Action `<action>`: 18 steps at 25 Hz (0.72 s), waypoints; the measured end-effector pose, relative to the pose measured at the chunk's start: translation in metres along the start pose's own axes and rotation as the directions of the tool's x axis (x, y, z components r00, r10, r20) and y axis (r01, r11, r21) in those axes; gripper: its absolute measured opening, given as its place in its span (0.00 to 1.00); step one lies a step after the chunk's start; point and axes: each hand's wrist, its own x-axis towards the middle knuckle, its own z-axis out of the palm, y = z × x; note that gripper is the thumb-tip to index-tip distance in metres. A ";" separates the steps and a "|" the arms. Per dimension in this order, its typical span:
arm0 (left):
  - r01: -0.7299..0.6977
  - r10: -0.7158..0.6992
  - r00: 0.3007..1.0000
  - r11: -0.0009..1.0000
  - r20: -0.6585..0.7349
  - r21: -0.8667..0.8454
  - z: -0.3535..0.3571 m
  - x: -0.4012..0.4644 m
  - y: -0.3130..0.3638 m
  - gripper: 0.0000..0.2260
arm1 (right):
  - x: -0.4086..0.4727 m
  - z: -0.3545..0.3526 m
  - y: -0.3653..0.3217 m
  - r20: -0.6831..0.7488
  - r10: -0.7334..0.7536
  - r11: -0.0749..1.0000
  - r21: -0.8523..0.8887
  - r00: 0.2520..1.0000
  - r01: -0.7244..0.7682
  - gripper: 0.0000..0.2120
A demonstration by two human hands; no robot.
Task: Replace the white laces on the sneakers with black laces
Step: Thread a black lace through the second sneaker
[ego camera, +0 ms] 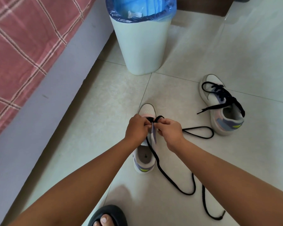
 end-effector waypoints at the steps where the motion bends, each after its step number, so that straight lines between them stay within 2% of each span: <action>1: -0.012 0.012 1.000 0.999 0.003 0.037 0.003 0.000 0.004 0.07 | -0.006 -0.002 0.001 0.031 -0.002 1.000 -0.019 1.000 0.002 0.05; 4: -0.046 0.045 0.999 0.994 0.004 0.104 0.012 -0.003 0.017 0.08 | -0.024 -0.011 0.016 0.052 -0.116 0.937 -0.326 0.992 0.127 0.15; 7: -0.066 0.064 0.997 0.996 0.049 0.059 0.009 -0.005 0.023 0.07 | -0.027 -0.026 0.022 0.055 -0.221 0.811 -0.544 0.974 0.215 0.15; 11: -0.193 0.188 0.980 0.979 0.072 0.073 -0.008 -0.023 0.020 0.07 | -0.027 -0.035 0.019 0.060 -0.270 0.722 -0.647 0.961 0.243 0.11; 13: -0.243 0.227 0.969 0.949 0.098 0.200 -0.018 -0.045 0.006 0.07 | -0.028 -0.038 0.019 0.057 -0.265 0.696 -0.679 0.963 0.232 0.10; 15: -0.370 0.329 0.929 0.847 0.171 0.382 -0.026 -0.072 -0.018 0.02 | -0.027 -0.042 0.018 0.030 -0.249 0.713 -0.671 0.968 0.204 0.10; 16: -0.442 0.370 0.897 0.780 0.243 0.444 -0.030 -0.086 -0.033 0.11 | -0.027 -0.044 0.017 0.022 -0.245 0.718 -0.668 0.969 0.196 0.10; 17: -0.487 0.346 0.870 0.711 0.350 0.507 -0.035 -0.100 -0.048 0.17 | -0.027 -0.045 0.016 0.021 -0.245 0.718 -0.668 0.969 0.196 0.10; 18: -0.461 0.252 0.874 0.699 0.415 0.546 -0.037 -0.108 -0.062 0.21 | -0.026 -0.046 0.016 0.022 -0.246 0.721 -0.664 0.969 0.198 0.10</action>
